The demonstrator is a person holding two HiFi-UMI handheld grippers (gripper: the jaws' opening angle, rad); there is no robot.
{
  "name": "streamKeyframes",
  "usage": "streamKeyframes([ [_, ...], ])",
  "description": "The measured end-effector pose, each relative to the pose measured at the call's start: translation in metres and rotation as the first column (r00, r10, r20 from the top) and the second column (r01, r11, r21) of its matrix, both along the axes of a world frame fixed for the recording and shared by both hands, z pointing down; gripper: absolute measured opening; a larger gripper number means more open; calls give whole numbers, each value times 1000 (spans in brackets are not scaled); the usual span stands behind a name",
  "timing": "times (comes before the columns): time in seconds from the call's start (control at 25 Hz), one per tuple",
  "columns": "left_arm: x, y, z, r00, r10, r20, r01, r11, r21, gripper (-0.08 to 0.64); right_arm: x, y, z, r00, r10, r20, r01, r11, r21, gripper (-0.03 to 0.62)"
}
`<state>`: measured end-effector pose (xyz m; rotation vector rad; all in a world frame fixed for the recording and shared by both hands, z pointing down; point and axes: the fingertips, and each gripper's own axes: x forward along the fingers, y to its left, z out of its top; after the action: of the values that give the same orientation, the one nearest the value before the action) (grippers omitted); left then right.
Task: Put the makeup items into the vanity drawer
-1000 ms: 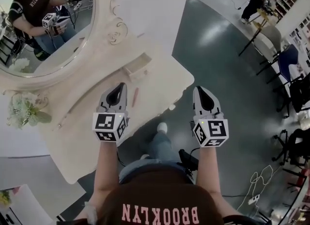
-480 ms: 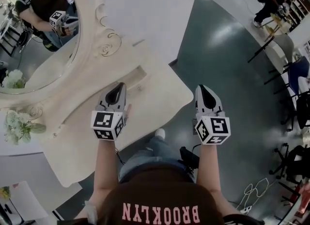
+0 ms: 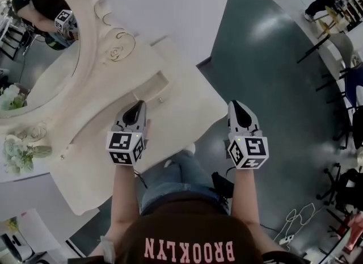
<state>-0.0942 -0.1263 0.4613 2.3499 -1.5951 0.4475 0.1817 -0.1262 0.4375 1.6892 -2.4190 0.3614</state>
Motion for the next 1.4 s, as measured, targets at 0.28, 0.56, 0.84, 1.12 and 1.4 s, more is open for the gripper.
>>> streamKeyframes([
  [0.28,-4,28,57,998,26,48,-18,988,-155,8,1,31,34,999,38,-3,-39,996,-84,-3],
  [0.56,-14,67,110,995,46,88,-12,937,-350,11,-7,72,69,999,51,-9,-51,983,-174,-3],
  [0.84,-18,90,146,984,103,144,-28,893,-449,129,-13,87,91,998,54,-11,-55,974,-222,-3],
  [1.12,-21,92,153,981,110,160,-26,892,-452,52,-10,86,92,998,62,-18,-64,972,-224,-3],
  [1.4,-12,88,129,981,151,119,-90,907,-411,38,-12,72,62,998,66,-24,-69,984,-164,-3],
])
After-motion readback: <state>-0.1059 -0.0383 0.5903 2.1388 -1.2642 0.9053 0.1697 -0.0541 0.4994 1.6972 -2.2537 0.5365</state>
